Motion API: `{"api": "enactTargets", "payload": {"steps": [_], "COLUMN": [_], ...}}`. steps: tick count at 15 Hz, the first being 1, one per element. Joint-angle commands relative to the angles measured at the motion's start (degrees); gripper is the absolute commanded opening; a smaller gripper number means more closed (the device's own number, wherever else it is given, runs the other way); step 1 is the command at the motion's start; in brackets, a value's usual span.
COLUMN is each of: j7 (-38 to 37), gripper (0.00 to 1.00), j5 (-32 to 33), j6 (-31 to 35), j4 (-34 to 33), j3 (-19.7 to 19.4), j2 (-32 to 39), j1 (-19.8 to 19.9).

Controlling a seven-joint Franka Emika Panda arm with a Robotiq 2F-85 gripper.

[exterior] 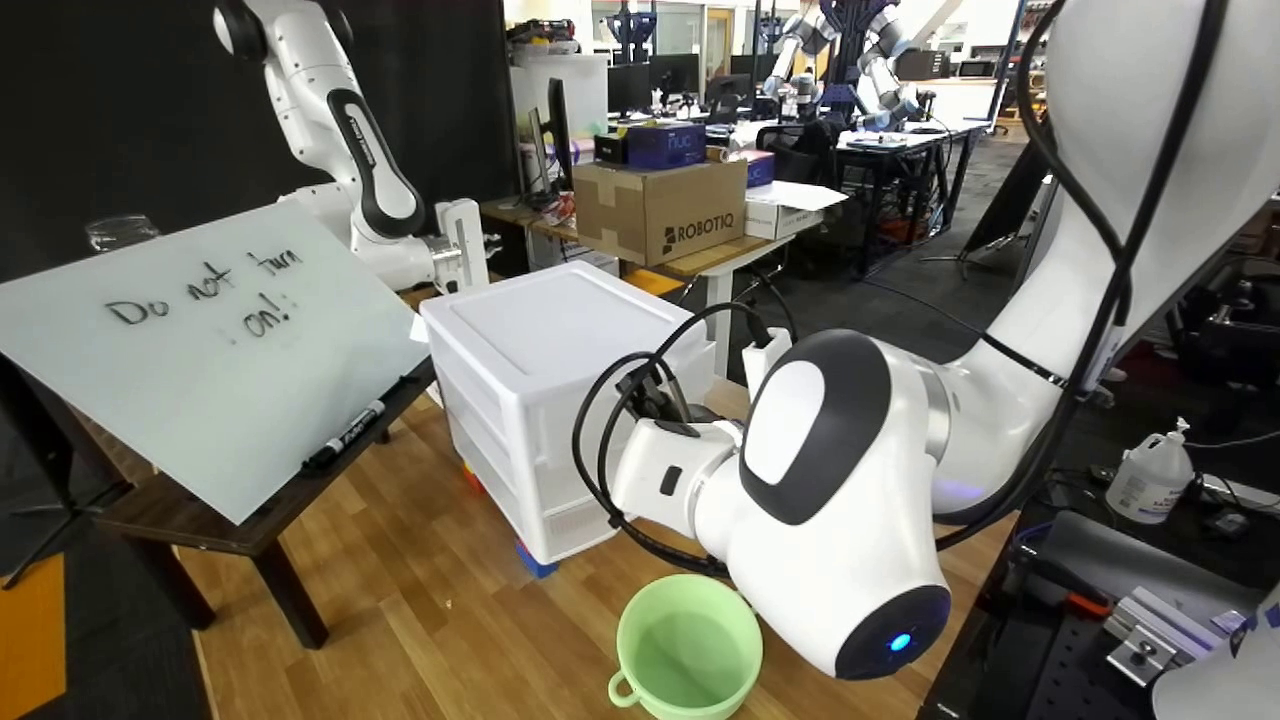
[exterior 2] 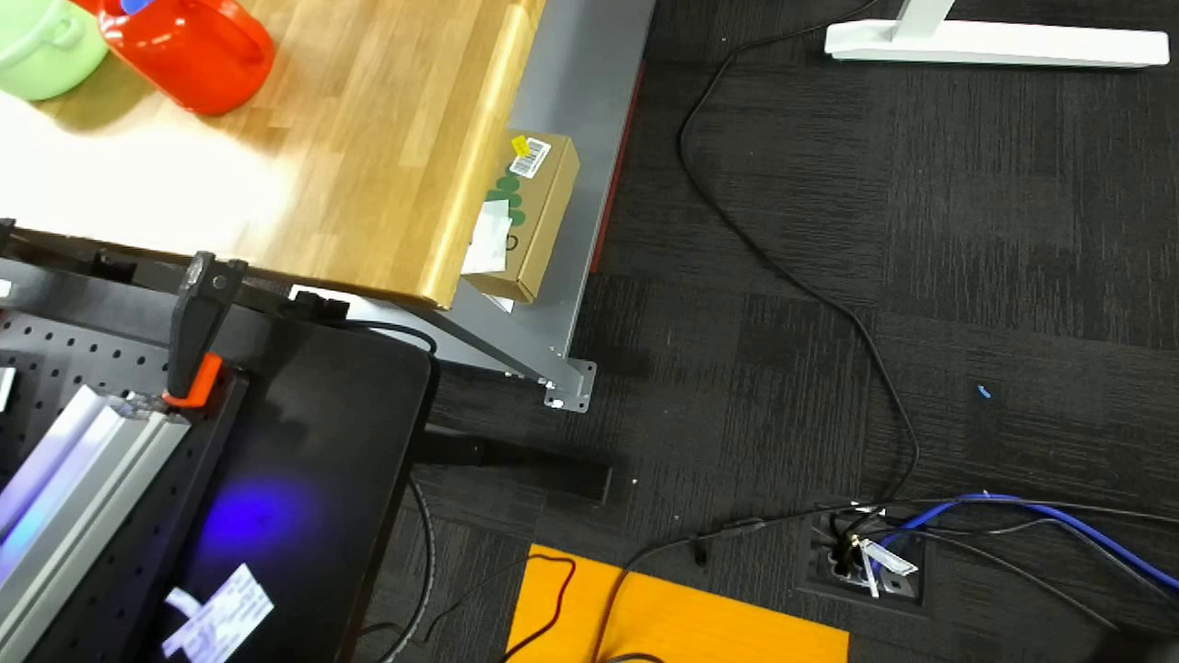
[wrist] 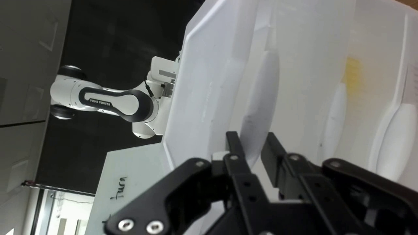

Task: Open the top drawer

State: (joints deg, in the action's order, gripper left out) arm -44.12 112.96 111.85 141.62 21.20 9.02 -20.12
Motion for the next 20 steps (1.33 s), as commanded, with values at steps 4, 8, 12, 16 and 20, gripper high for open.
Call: {"api": "enactTargets", "payload": {"steps": [4,8,12,16,20], "j7": [-1.3,-1.2,-1.0,-0.7,-0.5], "gripper": [0.05,0.05,0.05,0.05,0.05], "j5": [-1.7,-1.8,-1.9,-2.5,-4.1], "j6": [-0.9,-1.0,-1.3,-2.6,-4.3], "j4": [0.4,0.3,0.3,0.6,0.9], "j3": [0.7,0.7,0.8,1.0,1.4], "j2": [-0.7,-0.7,-0.9,-1.4,-1.7], "j1": [0.0,0.0,-0.1,-0.4,-0.8]}}
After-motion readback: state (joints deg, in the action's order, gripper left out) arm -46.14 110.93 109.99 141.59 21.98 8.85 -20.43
